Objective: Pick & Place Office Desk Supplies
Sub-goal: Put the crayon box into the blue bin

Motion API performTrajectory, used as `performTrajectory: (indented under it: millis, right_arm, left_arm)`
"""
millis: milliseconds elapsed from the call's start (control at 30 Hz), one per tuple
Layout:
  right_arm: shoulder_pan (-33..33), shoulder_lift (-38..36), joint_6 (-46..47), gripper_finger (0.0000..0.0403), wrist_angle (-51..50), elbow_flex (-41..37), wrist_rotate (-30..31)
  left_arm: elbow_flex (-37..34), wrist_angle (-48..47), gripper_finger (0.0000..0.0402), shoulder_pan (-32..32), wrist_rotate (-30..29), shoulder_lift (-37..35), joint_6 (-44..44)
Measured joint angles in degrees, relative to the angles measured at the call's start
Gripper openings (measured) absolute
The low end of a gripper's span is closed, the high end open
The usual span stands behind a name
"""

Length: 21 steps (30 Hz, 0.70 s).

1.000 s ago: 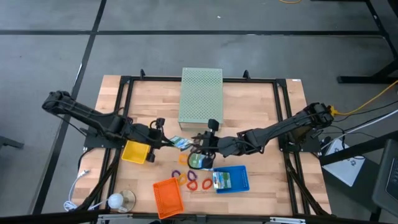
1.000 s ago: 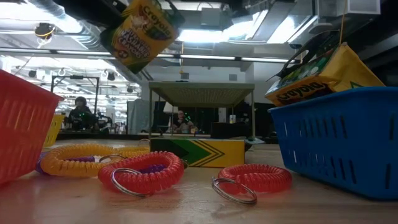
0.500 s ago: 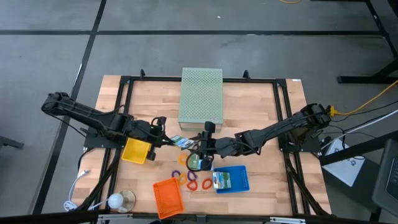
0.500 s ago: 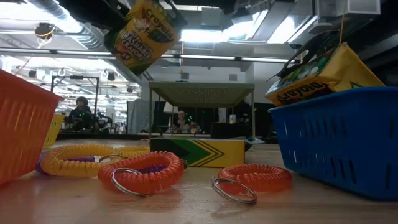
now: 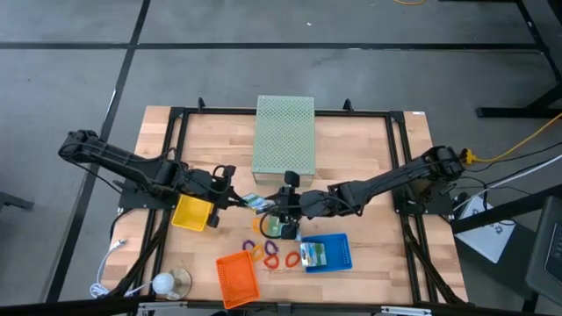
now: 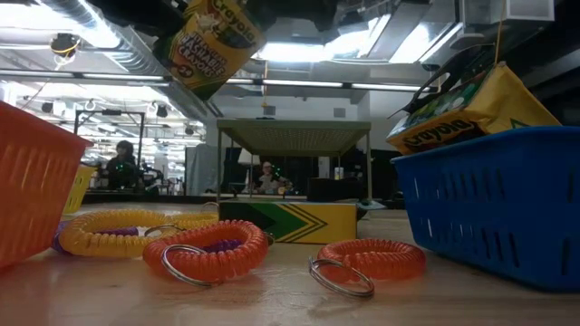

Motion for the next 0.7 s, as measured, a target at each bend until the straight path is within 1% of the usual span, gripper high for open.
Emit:
performTrajectory:
  millis: [167, 267, 533, 567, 700]
  right_arm:
    - [-0.59, 0.14, -0.15, 0.0133, -0.29, -0.04, -0.30]
    - [-0.59, 0.14, -1.17, 0.0114, -0.02, -0.04, -0.30]
    - [-0.59, 0.14, -3.18, 0.0017, 0.12, -0.04, -0.30]
    - [-0.59, 0.14, -3.57, 0.0010, 0.12, -0.04, -0.30]
    - [-0.59, 0.14, -4.48, 0.0010, 0.12, -0.04, -0.27]
  left_arm:
    - [0.00, 0.10, 0.0002, 0.00, -0.39, -0.04, 0.56]
    - [0.00, 0.11, 0.0002, 0.00, -0.37, -0.01, 0.56]
    - [0.02, -0.29, 0.0002, 0.00, -0.37, -0.04, 0.53]
    - [0.02, -0.32, 0.0002, 0.00, -0.37, -0.04, 0.52]
    - [0.04, -0.34, 0.0002, 0.00, -0.37, -0.04, 0.50]
